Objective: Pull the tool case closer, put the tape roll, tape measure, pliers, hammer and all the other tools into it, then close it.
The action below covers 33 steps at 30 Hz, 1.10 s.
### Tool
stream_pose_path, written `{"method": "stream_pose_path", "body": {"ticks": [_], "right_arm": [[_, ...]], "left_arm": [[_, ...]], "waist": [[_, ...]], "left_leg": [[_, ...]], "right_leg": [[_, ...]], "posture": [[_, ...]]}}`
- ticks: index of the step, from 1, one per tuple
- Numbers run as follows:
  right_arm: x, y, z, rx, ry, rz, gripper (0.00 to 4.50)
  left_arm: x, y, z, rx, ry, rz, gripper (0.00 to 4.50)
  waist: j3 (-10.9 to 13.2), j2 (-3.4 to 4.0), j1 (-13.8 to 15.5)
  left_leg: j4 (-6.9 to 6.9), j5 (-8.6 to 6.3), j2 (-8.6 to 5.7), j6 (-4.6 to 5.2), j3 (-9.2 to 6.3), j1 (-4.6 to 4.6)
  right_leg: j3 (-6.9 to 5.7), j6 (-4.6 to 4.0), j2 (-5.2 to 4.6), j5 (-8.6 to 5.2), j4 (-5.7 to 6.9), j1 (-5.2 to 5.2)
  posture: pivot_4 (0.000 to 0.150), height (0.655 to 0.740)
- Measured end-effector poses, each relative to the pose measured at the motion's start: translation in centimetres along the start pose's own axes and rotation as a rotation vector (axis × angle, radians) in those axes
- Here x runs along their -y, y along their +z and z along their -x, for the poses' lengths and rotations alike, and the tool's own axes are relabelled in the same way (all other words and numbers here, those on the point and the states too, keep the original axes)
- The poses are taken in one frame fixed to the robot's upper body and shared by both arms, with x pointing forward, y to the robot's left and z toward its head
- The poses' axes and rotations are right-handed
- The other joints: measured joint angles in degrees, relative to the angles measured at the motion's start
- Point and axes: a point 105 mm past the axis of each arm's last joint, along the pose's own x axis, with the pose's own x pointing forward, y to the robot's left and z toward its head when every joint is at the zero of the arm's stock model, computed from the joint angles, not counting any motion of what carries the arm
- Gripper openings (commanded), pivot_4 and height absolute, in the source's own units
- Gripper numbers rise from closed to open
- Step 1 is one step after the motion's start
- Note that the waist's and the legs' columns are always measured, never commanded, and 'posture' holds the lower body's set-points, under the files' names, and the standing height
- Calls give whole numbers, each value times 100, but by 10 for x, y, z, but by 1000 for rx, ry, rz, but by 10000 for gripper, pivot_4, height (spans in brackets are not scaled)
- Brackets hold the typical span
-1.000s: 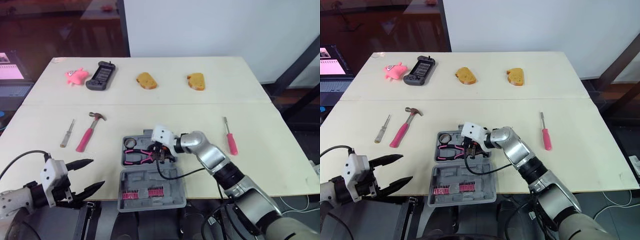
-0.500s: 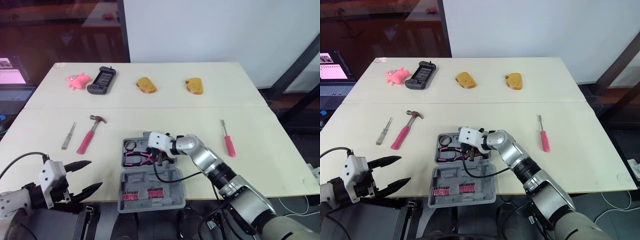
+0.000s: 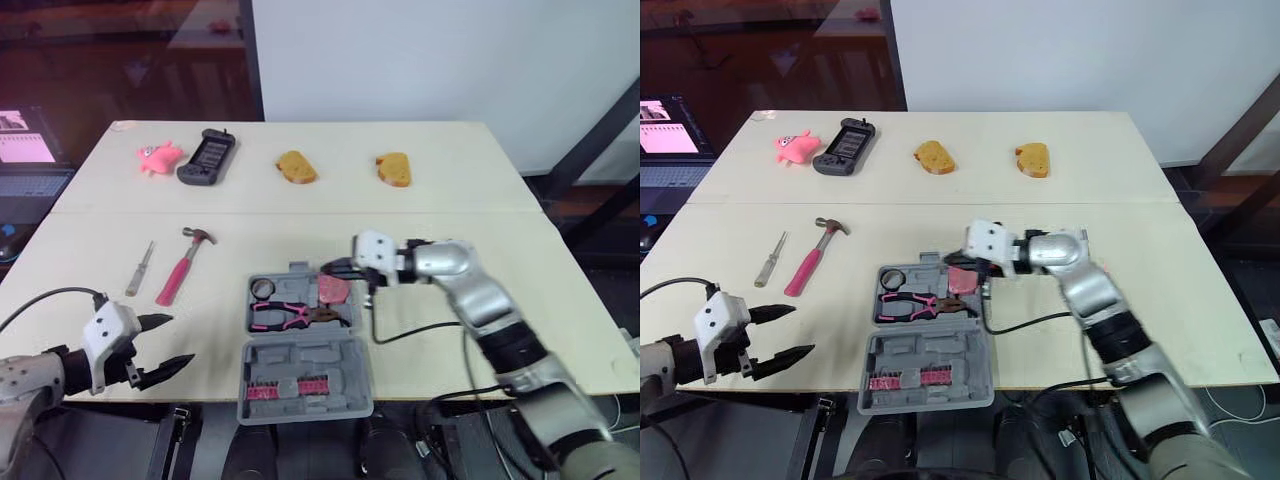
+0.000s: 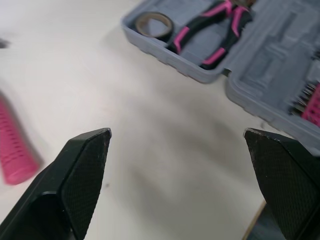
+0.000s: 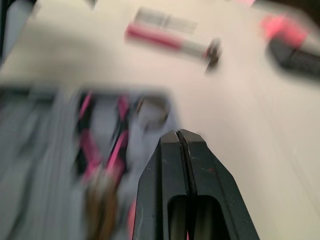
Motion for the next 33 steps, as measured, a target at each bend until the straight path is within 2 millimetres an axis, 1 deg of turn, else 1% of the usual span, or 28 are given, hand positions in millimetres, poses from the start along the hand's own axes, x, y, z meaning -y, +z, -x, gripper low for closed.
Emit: {"method": "stream_pose_path", "body": {"ticks": [2, 3, 5, 6, 7, 9, 12, 14, 16, 19, 22, 27, 30, 33], "right_arm": [[-9, -23, 20, -98, 40, -31, 0], [-13, -29, 26, -126, 55, -44, 0], [-21, -41, 38, -178, 84, -70, 0], [-23, -47, 43, -201, 90, -81, 0], [-25, -51, 46, -222, 91, -85, 0], [-28, -60, 49, -251, 87, -94, 0], [-30, -65, 47, -261, 84, -87, 0], [-35, -68, 42, -268, 94, -75, 0], [-40, -73, 32, -267, 106, -76, 0], [-46, -79, 24, -276, 124, -70, 0], [-53, -80, 15, -276, 147, -52, 0], [-57, -82, 12, -280, 148, -53, 0], [-61, -80, 2, -264, 157, -47, 0], [-61, -78, -3, -250, 155, -46, 0]], "left_arm": [[-6, 6, -2, 5, -42, -73, 21049], [-8, 7, -2, 1, -52, -97, 16980], [-11, 8, -6, -6, -84, -132, 7095], [-11, 7, -9, -8, -100, -137, 2673], [-11, 6, -11, -13, -112, -135, 426], [-9, 1, -17, -27, -139, -124, 426], [-7, 0, -24, -24, -162, -130, 426], [-7, 2, -29, -14, -165, -136, 426], [-4, -1, -35, -16, -173, -131, 426], [0, -4, -46, -10, -186, -125, 426], [8, -7, -60, -5, -202, -120, 426], [7, -12, -69, -18, -176, -112, 426], [10, -14, -82, -11, -168, -104, 426], [10, -17, -86, -28, -173, -108, 426]], "waist": [[7, 11, 0], [9, 12, -2], [12, 16, -22], [12, 17, -32], [12, 17, -41], [14, 17, -41], [18, 16, -11], [20, 13, -2], [22, 13, 0], [24, 15, 7], [25, 14, 6], [26, 14, 6], [26, 13, 7], [26, 13, 8]], "left_leg": [[0, 0, 0, 0, 1, -2], [1, 0, 0, 0, 2, -3], [0, 0, 0, 0, 4, -3], [1, 0, 0, 0, 4, -3], [0, 0, 0, 0, 5, -3], [1, 0, 0, 0, 5, -3], [4, 0, 0, 0, 5, -6], [5, 0, 0, 0, 5, -7], [9, 1, 0, 0, 5, -8], [11, 1, -1, 0, 5, -10], [11, 1, 0, 0, 4, -12], [12, 1, -1, 0, 4, -11], [12, 1, -1, 0, 4, -11], [12, 1, -1, 0, 4, -11]], "right_leg": [[0, 0, 0, 0, -1, -2], [0, 0, 0, 0, 0, -3], [1, 1, 0, 0, -1, -5], [2, 1, 0, 1, 0, -5], [2, 2, 0, 1, 0, -7], [2, 2, 0, 1, 2, -8], [2, 3, 0, 1, 2, -6], [1, 3, 0, 1, 2, -6], [2, 4, 0, 2, 2, -4], [1, 5, 0, 3, 2, -4], [2, 6, 0, 3, 3, -4], [1, 6, 0, 3, 3, -4], [1, 7, 0, 4, 4, -4], [1, 10, 0, 6, 4, -4]], "posture": [[1500, 7207], [1500, 7207], [1500, 7207], [1500, 7207], [1500, 7207], [1500, 7207], [1500, 7207], [1500, 7207], [1500, 7207], [1500, 7207], [1500, 7207], [1500, 7207], [1500, 7207], [1500, 7207]]}}
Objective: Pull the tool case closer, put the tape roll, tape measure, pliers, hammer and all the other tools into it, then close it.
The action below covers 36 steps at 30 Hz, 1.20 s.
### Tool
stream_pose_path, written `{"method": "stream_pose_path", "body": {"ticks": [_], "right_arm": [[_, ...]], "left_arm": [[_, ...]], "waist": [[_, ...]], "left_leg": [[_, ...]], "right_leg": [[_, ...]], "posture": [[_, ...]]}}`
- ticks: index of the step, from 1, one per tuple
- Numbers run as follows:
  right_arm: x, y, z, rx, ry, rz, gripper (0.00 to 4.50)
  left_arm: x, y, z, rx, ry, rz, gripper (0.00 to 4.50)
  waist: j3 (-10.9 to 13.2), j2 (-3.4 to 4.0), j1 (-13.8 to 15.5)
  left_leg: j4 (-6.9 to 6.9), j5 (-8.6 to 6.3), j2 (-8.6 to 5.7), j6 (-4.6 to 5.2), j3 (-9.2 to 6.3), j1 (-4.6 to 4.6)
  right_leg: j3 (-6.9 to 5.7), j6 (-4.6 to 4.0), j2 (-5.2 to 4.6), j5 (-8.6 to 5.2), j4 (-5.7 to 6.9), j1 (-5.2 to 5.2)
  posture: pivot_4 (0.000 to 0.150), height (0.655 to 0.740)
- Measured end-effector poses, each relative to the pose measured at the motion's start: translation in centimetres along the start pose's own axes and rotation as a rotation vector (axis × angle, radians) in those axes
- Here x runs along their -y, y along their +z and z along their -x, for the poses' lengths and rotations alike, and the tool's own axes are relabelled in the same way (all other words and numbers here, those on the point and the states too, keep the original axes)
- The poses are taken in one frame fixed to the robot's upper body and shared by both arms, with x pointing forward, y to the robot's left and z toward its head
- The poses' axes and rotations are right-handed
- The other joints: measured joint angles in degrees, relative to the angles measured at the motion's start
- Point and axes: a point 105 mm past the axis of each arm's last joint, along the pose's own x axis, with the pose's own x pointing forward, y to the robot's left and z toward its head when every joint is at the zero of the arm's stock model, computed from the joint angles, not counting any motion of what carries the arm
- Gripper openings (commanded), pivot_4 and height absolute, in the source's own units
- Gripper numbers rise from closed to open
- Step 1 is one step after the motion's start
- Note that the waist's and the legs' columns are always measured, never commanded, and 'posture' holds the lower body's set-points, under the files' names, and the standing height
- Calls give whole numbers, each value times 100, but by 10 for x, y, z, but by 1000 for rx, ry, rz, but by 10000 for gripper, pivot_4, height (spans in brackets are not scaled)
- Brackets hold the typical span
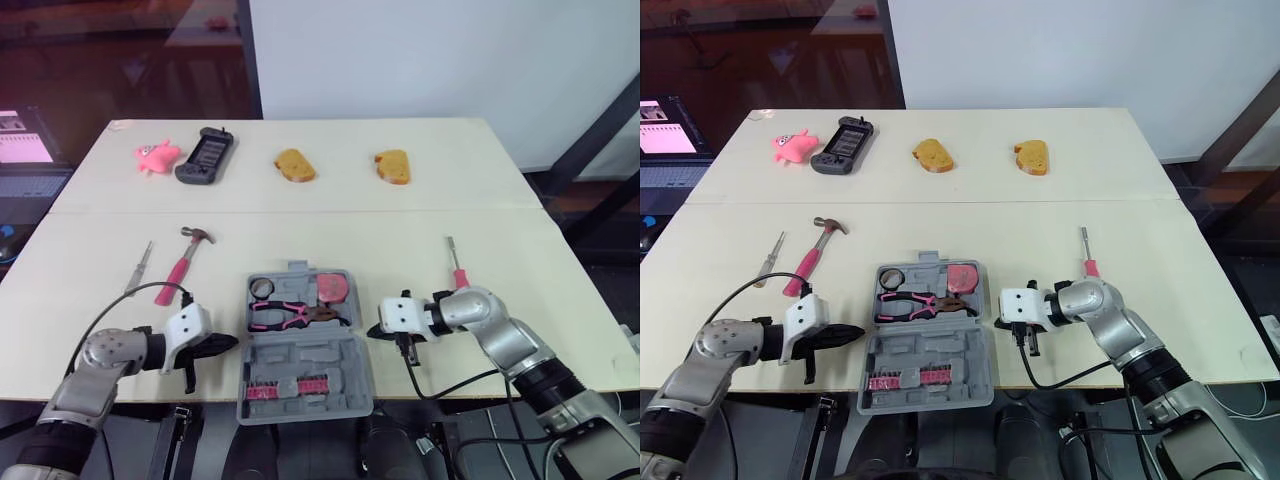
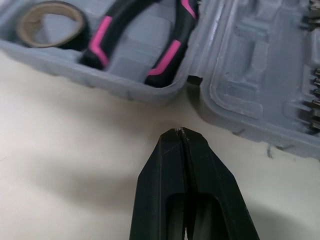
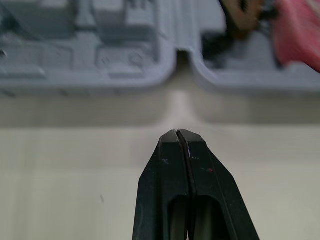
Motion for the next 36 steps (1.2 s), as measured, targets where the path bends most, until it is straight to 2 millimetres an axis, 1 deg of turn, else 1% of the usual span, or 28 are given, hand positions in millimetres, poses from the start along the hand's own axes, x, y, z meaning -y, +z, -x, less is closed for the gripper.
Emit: {"method": "stream_pose_path", "body": {"ticks": [1, 5, 6, 9, 17, 20, 24, 28, 34, 36], "right_arm": [[0, 1, -1, 1, -1, 2, 0], [1, 9, -10, 20, -1, 8, 0], [1, 10, -13, 24, 0, 5, 0], [1, 10, -12, 19, -6, 3, 0], [-7, 9, -11, 21, -50, -52, 0], [-7, 8, -10, 18, -56, -63, 0], [-2, 10, -11, 15, -72, -80, 0], [11, 12, -15, 11, -96, -85, 0], [29, 14, -18, -11, -126, -76, 0], [32, 13, -19, -12, -135, -77, 0]], "left_arm": [[0, -1, -2, 0, 0, 1, 426], [3, 9, -19, 46, -32, -5, 426], [4, 9, -21, 49, -36, 6, 426], [4, 10, -22, 51, -42, 20, 426], [0, 12, -27, 62, -53, 48, 426], [-2, 13, -28, 66, -46, 43, 426], [-17, 15, -31, 82, 2, 21, 426], [-34, 19, -33, 75, 61, 3, 426], [-49, 21, -36, 54, 78, -28, 426], [-53, 22, -36, 44, 76, -36, 426]], "waist": [[0, 0, -1], [-1, 0, 1], [-1, 0, 0], [-1, 1, 0], [-2, 0, 100], [-1, 0, 118], [-2, -1, 120], [-1, -1, 114], [-1, -1, 119], [-1, -1, 118]], "left_leg": [[0, 0, 0, 0, 0, 0], [2, 0, 0, 0, 0, 1], [2, 0, 0, 0, 0, 1], [2, 0, 0, 0, 0, 1], [5, 0, -1, 0, -1, 2], [5, 0, -1, 0, -1, 2], [8, 1, -1, -1, -1, 3], [7, 1, -1, 0, -1, 3], [6, 3, -1, -2, -2, -1], [7, 3, -1, -2, -2, -1]], "right_leg": [[0, 0, 0, 0, 0, 0], [0, 0, 0, 0, 0, 3], [0, 2, 0, 1, 0, 3], [0, 12, 0, 6, 0, 4], [0, -2, 0, -2, 0, 7], [0, -2, 0, -2, 0, 7], [-1, -3, 0, -1, 0, 9], [-1, 12, 1, 7, 2, 7], [-2, 14, 2, 8, 4, 3], [-2, 14, 2, 8, 4, 4]], "posture": [[1500, 7207], [1500, 7207], [1500, 7207], [1500, 7207], [1500, 7207], [1500, 7207], [1500, 7207], [1500, 7207], [1500, 7207], [1500, 7207]]}}
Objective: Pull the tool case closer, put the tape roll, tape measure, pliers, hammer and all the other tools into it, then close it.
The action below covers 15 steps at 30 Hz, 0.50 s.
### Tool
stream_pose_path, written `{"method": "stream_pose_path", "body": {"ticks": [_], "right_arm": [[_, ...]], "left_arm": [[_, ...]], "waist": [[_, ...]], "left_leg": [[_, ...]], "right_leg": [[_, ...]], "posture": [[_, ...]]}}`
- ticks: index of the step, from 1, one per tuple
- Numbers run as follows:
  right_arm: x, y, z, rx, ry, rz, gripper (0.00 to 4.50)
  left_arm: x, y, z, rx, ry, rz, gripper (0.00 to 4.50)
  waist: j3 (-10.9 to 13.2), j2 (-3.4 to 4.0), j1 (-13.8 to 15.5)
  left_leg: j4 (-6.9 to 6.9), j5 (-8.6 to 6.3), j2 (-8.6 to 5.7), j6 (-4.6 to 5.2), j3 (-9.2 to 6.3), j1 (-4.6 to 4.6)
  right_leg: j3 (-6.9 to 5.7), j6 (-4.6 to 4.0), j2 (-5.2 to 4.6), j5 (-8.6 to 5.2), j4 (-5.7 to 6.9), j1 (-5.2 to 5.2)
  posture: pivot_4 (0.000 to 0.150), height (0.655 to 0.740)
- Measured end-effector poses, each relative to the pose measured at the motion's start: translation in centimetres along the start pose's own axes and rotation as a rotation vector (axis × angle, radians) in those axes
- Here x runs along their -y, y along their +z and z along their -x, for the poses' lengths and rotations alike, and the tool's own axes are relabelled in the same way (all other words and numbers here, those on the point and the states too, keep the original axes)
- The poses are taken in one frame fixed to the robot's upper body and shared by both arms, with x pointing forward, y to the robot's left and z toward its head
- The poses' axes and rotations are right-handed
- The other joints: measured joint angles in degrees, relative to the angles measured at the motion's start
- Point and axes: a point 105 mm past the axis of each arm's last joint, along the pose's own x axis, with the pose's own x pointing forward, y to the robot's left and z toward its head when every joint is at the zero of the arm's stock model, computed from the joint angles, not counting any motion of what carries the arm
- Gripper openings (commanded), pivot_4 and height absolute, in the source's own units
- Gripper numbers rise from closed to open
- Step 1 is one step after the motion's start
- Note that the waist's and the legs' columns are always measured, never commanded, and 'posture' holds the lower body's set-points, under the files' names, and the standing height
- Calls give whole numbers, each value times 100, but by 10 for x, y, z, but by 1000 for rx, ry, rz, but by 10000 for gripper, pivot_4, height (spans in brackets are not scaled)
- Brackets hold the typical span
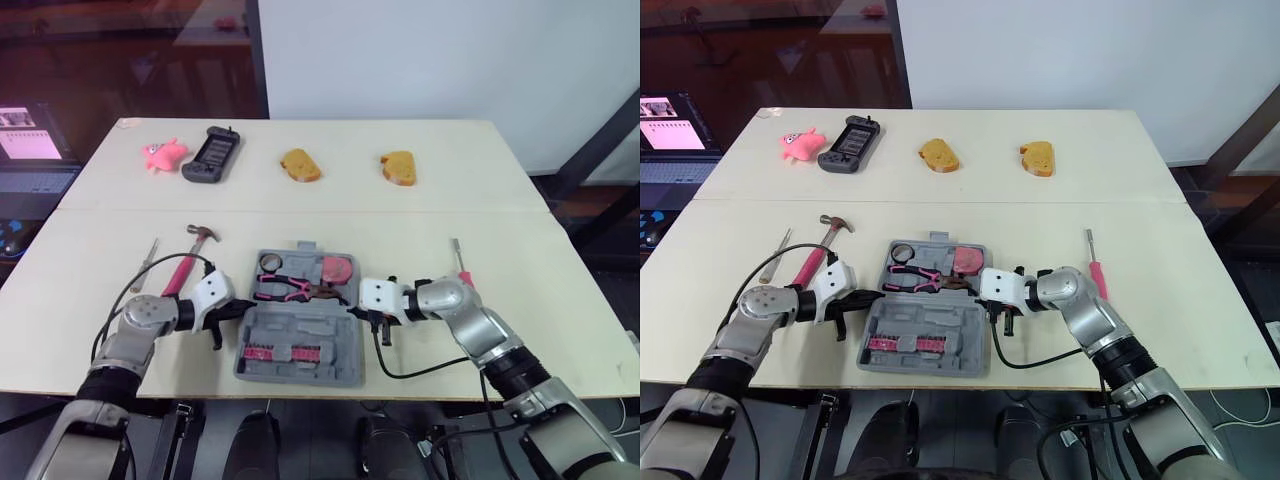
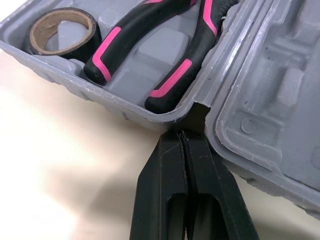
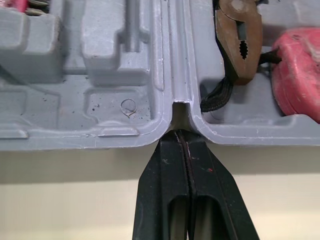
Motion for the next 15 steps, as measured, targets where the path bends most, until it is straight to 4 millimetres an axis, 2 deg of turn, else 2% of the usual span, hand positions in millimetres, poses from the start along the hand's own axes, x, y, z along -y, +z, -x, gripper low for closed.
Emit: {"method": "stream_pose_path", "body": {"ticks": [15], "right_arm": [[7, -4, -1, 1, -44, -20, 0]], "left_arm": [[0, 1, -4, -12, -27, -5, 426]], "waist": [[-1, 2, 3]], "left_leg": [[1, 0, 0, 0, 0, 5]], "right_leg": [[0, 1, 0, 0, 0, 8]], "posture": [[1500, 7207]]}}
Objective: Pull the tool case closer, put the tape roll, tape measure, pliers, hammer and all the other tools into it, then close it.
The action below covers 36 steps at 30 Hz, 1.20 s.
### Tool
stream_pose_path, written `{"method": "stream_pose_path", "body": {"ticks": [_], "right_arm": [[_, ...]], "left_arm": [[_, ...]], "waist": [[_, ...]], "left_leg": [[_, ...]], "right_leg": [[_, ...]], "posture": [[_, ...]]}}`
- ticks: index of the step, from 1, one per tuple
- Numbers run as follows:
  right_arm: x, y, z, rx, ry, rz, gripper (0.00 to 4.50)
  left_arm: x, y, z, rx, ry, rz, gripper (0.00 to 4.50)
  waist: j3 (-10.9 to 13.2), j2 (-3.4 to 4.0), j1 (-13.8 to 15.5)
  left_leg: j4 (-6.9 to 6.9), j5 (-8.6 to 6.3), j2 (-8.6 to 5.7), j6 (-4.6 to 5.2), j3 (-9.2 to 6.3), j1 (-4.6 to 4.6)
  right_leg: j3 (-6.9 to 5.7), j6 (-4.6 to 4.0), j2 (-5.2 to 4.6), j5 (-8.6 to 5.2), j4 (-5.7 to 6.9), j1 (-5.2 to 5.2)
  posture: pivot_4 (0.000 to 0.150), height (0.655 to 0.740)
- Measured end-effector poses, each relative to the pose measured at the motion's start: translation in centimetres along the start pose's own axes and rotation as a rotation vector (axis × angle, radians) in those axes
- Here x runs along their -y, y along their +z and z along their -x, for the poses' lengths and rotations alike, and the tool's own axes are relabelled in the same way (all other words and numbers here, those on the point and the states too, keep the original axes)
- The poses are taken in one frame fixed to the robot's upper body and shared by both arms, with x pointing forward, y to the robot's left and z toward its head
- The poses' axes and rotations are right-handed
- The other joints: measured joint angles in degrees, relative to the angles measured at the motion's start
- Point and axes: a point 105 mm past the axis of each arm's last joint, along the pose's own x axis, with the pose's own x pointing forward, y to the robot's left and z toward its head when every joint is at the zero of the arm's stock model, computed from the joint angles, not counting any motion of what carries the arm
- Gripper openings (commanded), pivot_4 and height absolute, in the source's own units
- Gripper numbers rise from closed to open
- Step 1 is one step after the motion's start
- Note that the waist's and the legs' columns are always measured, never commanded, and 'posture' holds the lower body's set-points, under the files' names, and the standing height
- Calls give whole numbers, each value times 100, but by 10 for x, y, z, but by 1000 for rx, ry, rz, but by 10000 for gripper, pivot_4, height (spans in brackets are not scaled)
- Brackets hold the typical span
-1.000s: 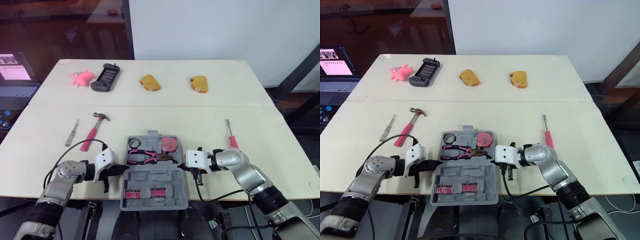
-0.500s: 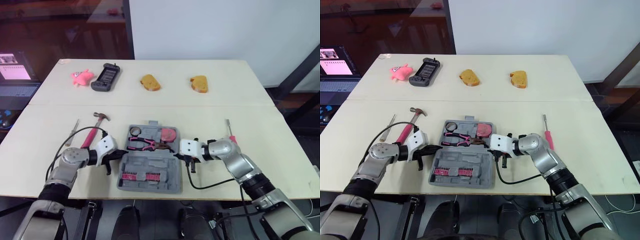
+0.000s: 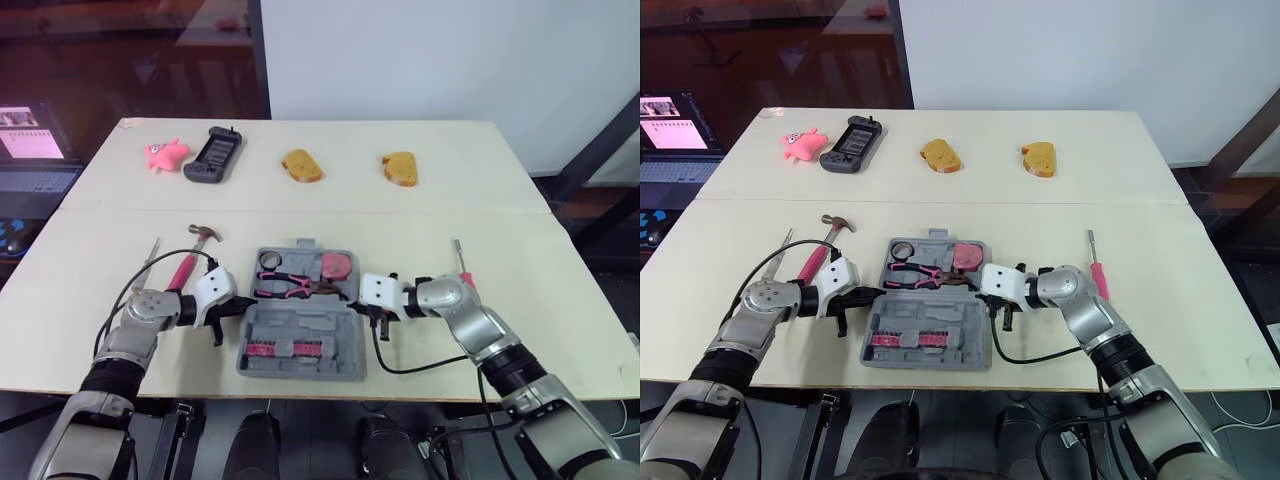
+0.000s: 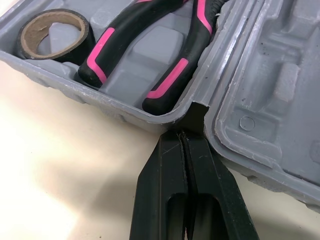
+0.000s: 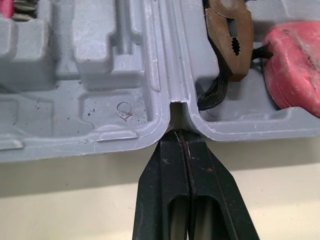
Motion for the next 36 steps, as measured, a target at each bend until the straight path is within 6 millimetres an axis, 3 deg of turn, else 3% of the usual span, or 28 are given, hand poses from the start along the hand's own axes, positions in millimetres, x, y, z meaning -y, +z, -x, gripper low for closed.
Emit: {"method": "stream_pose_path", "body": {"ticks": [36], "right_arm": [[2, -9, 6, -31, -31, -23, 0]], "left_arm": [[3, 8, -15, 23, -22, -1, 426]], "waist": [[-4, 5, 132]], "left_leg": [[5, 0, -2, 0, -1, 4]], "right_leg": [[0, 1, -1, -1, -5, 13]], "posture": [[1500, 7207]]}}
